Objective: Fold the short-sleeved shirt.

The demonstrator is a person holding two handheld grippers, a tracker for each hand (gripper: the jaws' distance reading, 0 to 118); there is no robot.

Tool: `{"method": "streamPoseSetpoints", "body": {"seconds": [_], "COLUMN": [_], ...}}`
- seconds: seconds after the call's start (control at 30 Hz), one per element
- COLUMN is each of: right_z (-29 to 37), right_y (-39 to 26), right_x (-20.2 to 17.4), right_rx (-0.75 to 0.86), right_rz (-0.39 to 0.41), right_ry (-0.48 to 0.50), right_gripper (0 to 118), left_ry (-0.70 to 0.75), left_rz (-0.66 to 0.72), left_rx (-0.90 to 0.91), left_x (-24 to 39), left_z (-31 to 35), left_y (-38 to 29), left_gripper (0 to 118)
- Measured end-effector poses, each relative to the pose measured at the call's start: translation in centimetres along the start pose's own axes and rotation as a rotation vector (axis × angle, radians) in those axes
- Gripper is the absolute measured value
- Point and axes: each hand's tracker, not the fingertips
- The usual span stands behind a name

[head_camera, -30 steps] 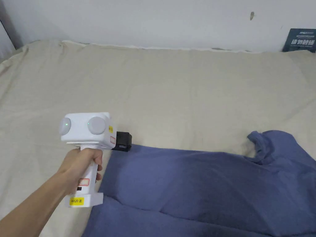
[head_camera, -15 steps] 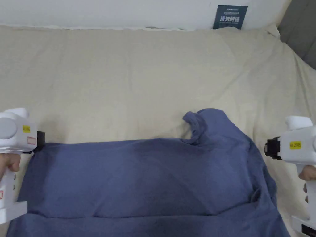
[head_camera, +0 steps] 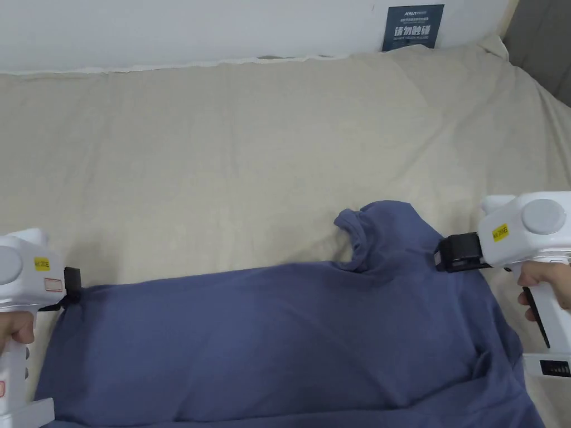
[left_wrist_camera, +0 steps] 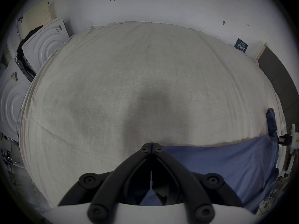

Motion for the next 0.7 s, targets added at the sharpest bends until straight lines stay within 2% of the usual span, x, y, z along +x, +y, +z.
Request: {"method": "streamPoseSetpoints", "body": {"seconds": [0.03, 0.07, 0.1, 0.13, 0.17, 0.27, 0.37, 0.47, 0.7], "right_z": [0.0, -0.1, -0.3, -0.4, -0.2, 1.1, 2.5, 4.3, 9.7], "right_y": [0.3, 0.5, 0.6, 0.6, 0.4, 0.0, -0.4, -0.6, -3.2], "right_x": [0.2, 0.3, 0.4, 0.4, 0.6, 1.2, 1.6, 2.2, 1.7], "right_rx": [0.016, 0.017, 0.008, -0.002, 0.004, 0.052, 0.089, 0.13, 0.193], "right_rz": [-0.011, -0.023, -0.02, -0.014, -0.012, -0.071, -0.073, -0.134, -0.102], "right_ry": [0.002, 0.001, 0.006, 0.017, 0.017, 0.069, 0.07, 0.119, 0.142], "right_gripper": [91, 78, 56, 17, 0, 0, 0, 0, 0], "left_ry": [0.001, 0.0, -0.001, 0.003, 0.005, -0.003, -0.016, -0.067, -0.101], "left_rz": [0.003, 0.005, 0.005, 0.002, 0.004, 0.01, 0.029, 0.062, 0.054], "left_rx": [-0.003, -0.006, -0.008, -0.009, -0.009, -0.007, 0.0, 0.027, 0.081], "left_x": [0.1, 0.2, 0.0, -0.1, -0.1, -0.4, -1.3, -2.3, -3.9], "left_z": [-0.1, -0.2, -0.4, -0.5, -0.6, -0.5, 0.1, 1.9, 6.6], "left_y": [0.0, 0.0, 0.1, 0.0, 0.0, 0.1, 0.0, -0.7, -3.1], "left_gripper": [0, 0, 0, 0, 0, 0, 0, 0, 0]}}
